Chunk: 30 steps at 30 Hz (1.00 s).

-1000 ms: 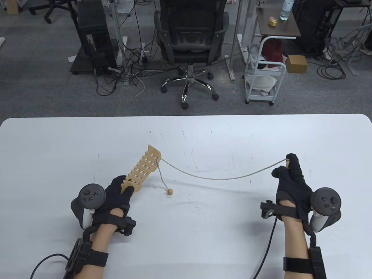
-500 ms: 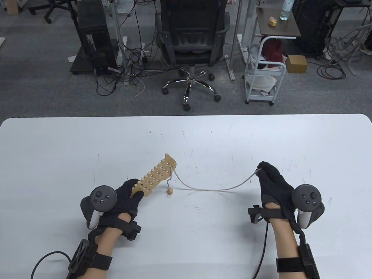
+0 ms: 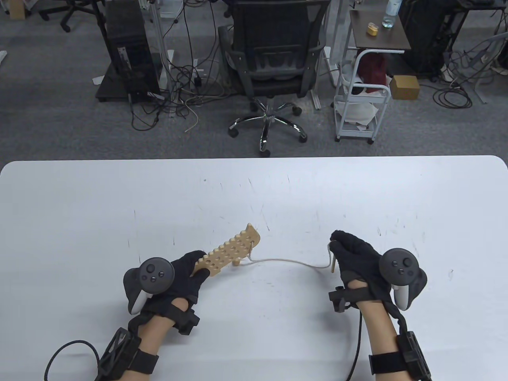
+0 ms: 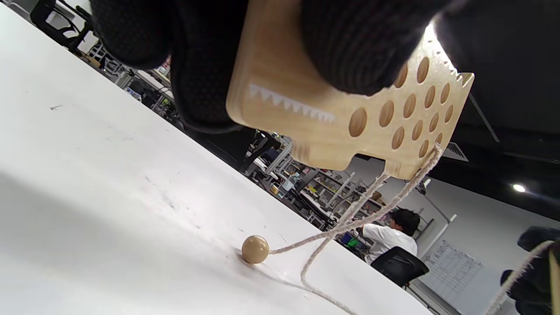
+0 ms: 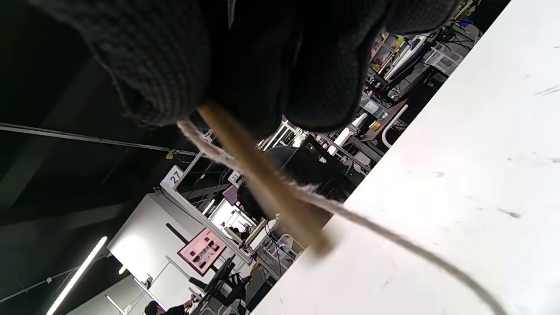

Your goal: Thread rope through all holes on crocodile lacing toy

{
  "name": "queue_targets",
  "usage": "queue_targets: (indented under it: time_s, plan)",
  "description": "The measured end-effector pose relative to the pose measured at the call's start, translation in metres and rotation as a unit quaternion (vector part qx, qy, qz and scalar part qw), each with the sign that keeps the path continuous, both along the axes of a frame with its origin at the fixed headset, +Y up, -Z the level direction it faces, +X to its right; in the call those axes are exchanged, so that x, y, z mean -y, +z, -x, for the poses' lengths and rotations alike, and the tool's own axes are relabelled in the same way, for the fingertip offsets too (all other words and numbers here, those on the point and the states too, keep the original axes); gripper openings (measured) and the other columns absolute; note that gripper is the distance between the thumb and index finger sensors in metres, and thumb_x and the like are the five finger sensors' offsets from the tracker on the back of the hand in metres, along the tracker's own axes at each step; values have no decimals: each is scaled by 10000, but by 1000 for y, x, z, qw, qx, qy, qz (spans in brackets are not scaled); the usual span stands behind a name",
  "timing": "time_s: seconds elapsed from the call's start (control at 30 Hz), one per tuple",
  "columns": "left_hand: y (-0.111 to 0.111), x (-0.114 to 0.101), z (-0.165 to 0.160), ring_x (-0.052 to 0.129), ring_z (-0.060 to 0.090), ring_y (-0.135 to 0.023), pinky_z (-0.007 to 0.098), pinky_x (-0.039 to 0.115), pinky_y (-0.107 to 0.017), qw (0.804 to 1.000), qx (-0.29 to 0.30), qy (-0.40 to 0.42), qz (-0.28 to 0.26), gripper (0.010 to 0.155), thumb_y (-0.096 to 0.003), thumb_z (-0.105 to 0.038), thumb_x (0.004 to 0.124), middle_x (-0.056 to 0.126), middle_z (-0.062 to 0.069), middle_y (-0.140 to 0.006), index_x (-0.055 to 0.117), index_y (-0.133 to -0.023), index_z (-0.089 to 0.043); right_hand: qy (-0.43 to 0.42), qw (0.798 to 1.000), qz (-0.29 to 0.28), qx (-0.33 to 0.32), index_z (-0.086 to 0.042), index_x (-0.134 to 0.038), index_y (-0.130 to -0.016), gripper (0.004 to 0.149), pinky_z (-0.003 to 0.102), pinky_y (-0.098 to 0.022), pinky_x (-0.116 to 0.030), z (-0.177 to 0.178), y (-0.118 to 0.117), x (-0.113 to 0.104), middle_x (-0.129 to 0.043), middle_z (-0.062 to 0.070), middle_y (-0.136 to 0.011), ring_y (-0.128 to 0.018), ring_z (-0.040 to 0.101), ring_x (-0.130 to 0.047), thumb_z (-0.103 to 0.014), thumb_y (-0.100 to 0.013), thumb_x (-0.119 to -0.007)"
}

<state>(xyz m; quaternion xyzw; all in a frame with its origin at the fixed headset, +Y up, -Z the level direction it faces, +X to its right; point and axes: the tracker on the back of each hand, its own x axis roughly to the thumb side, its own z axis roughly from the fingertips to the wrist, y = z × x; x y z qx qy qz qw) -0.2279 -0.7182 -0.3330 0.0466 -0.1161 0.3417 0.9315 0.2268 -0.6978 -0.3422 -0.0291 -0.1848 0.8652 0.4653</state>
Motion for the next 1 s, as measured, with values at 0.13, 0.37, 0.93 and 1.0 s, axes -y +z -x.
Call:
queue_targets:
  time_s: [0.13,0.37,0.93,1.0]
  plan:
    - [2,1,-7,1005,245,-615,493,742,-629,1000,18,-16,-2,543,-370,-377,866,931,-41,-776,725,-888,-295,2,1000,6,-6,-250,-915,-769,374,619,-625,-608,5,-2,4,-1064,19,-610,-643,324,-1008,-339,-406,-911]
    - [5,3,-19,1003,247,-618,495,740,-631,998,46,-36,-1,544,-371,-376,866,930,-41,-777,724,-889,-295,-33,999,17,-14,-217,-917,-763,368,587,-601,-661,15,-4,15,-1099,22,-582,-609,312,-1040,-332,-417,-870]
    - [12,8,-43,999,243,-631,496,731,-644,991,110,-83,0,539,-369,-378,872,931,-51,-783,735,-887,-326,-157,984,51,-69,-220,-916,-766,370,598,-610,-629,39,-4,33,-1087,12,-580,-631,308,-1017,-356,-429,-845]
    - [12,9,-44,998,243,-632,495,731,-645,990,112,-84,1,540,-367,-378,873,930,-52,-783,735,-887,-326,-167,981,58,-81,-216,-915,-767,369,609,-615,-612,41,-5,34,-1079,16,-579,-635,312,-1009,-349,-431,-840]
